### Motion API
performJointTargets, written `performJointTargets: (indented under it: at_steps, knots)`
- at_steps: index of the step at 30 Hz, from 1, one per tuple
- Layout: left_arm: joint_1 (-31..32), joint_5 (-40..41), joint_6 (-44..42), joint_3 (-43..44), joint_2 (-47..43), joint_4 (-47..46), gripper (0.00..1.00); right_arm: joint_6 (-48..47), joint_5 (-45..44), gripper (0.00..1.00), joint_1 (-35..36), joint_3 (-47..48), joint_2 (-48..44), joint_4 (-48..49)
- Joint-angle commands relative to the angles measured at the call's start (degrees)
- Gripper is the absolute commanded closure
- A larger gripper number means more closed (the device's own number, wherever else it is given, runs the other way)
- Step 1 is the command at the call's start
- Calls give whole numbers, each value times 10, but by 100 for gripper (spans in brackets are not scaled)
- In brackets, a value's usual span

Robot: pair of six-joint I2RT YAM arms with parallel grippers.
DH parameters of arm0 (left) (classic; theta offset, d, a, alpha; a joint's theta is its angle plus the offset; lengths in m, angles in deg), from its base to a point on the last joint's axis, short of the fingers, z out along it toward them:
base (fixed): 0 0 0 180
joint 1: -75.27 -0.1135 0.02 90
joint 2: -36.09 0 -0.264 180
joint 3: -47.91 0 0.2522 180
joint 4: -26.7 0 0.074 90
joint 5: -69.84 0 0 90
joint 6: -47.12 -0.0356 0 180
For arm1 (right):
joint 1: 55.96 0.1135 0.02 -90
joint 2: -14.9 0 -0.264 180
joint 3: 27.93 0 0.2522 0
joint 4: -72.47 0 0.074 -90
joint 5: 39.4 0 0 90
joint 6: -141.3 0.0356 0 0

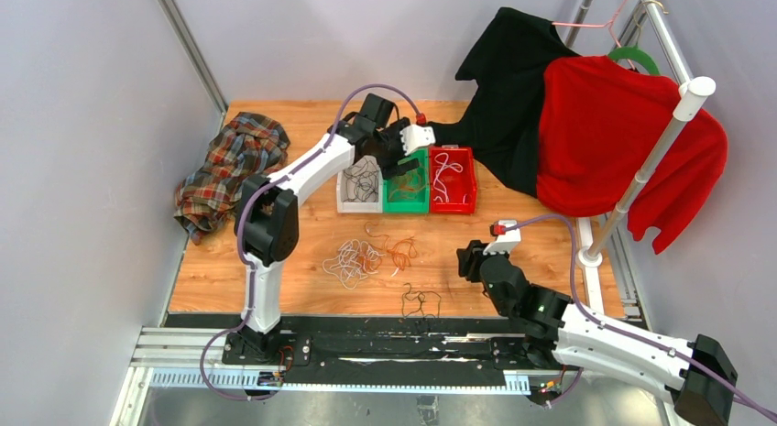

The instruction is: Untangle the cables

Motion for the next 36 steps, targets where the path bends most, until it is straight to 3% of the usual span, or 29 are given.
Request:
performJointTargets:
  at_steps: [1,7,9,14,25,29,34,36]
  knots:
    - [5,-91,-21,37,-22,113,20,-8,-3,56,-8,19,-1,-4]
    - [32,-121,-58,16,-18,152,26,-6,-2,57,-8,24,2,-6]
    - [43,-104,-58,4,-6,131,34,-9,-4,57,-8,27,3,-7]
    - [52,-30,0,-50,-9,-30,58,-12,-6,60,-9,32,6,-12]
    - [52,82,-20,-70,27,-100,99,-16,-14,74,-10,32,2,-14]
    - [53,104,3,-68,28,-87,99,-19,-16,85,-10,35,-5,-21]
    - [54,114,21,-75,9,-77,92,-21,-18,89,-10,38,-14,-26]
    - [54,99,44,-53,2,-46,76,-21,-17,90,-10,43,-14,-31]
